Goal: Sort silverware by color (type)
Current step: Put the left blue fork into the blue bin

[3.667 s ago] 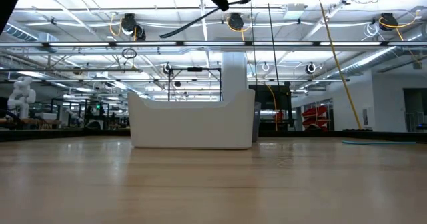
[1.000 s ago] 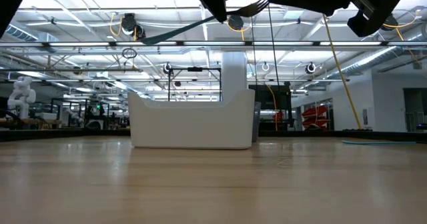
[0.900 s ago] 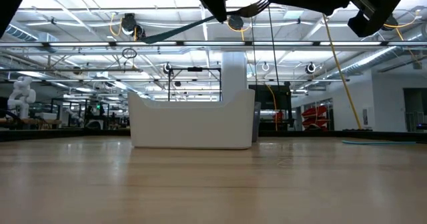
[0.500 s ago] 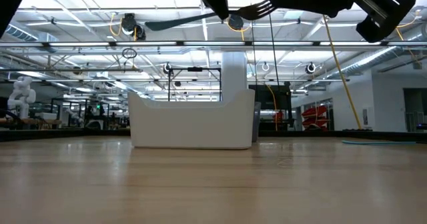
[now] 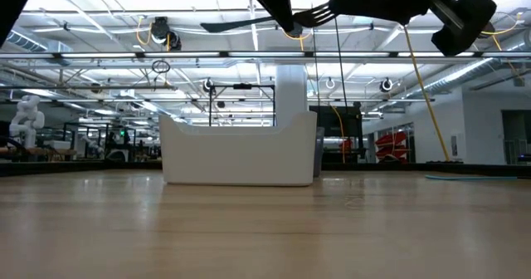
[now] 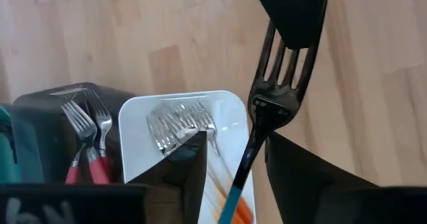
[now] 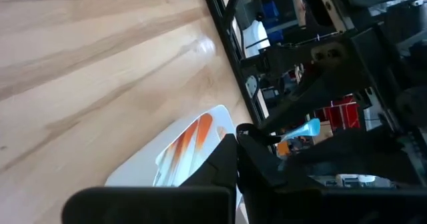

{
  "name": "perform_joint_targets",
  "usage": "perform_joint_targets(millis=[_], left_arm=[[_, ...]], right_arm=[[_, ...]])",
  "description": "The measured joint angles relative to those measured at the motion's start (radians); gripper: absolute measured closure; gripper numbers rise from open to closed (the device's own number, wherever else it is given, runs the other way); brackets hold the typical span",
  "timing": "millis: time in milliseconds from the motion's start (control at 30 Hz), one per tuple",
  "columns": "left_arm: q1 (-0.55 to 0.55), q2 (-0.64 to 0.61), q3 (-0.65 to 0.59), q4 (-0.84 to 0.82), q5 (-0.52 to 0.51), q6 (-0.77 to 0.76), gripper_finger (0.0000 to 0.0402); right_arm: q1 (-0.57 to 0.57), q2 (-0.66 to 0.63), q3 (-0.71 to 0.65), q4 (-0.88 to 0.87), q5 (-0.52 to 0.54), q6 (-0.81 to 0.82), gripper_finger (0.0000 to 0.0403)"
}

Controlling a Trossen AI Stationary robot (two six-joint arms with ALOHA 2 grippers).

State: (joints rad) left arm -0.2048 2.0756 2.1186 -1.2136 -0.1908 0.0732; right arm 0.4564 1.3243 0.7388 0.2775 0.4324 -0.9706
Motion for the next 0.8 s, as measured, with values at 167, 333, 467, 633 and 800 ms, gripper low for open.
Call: perform_joint_targets(millis=[167, 333, 467, 633, 800], left_arm=[[-0.011, 0.001, 0.069, -0.007, 0.017, -0.011, 0.0246], [-0.032, 0.0, 0.177, -0.011, 0.018, 0.081, 0.0245], [-0.027, -0.001, 0.238, -0.049, 0.035, 0.165, 0.0245], [0.031, -0.031, 0.224, -0.128, 0.06, 0.138, 0.0245], [0.067, -0.029, 0.222, -0.22, 0.06, 0.095, 0.0245]], right_arm=[[0.002, -0.006, 0.001, -0.038, -0.016, -0.003, 0.0402], [0.001, -0.02, 0.001, -0.057, -0.014, -0.002, 0.0402], [0.002, -0.038, 0.001, -0.107, -0.014, 0.024, 0.0402], [0.002, -0.05, 0.001, -0.165, -0.015, 0.088, 0.0402], [0.013, -0.051, 0.001, -0.188, -0.015, 0.164, 0.0402]])
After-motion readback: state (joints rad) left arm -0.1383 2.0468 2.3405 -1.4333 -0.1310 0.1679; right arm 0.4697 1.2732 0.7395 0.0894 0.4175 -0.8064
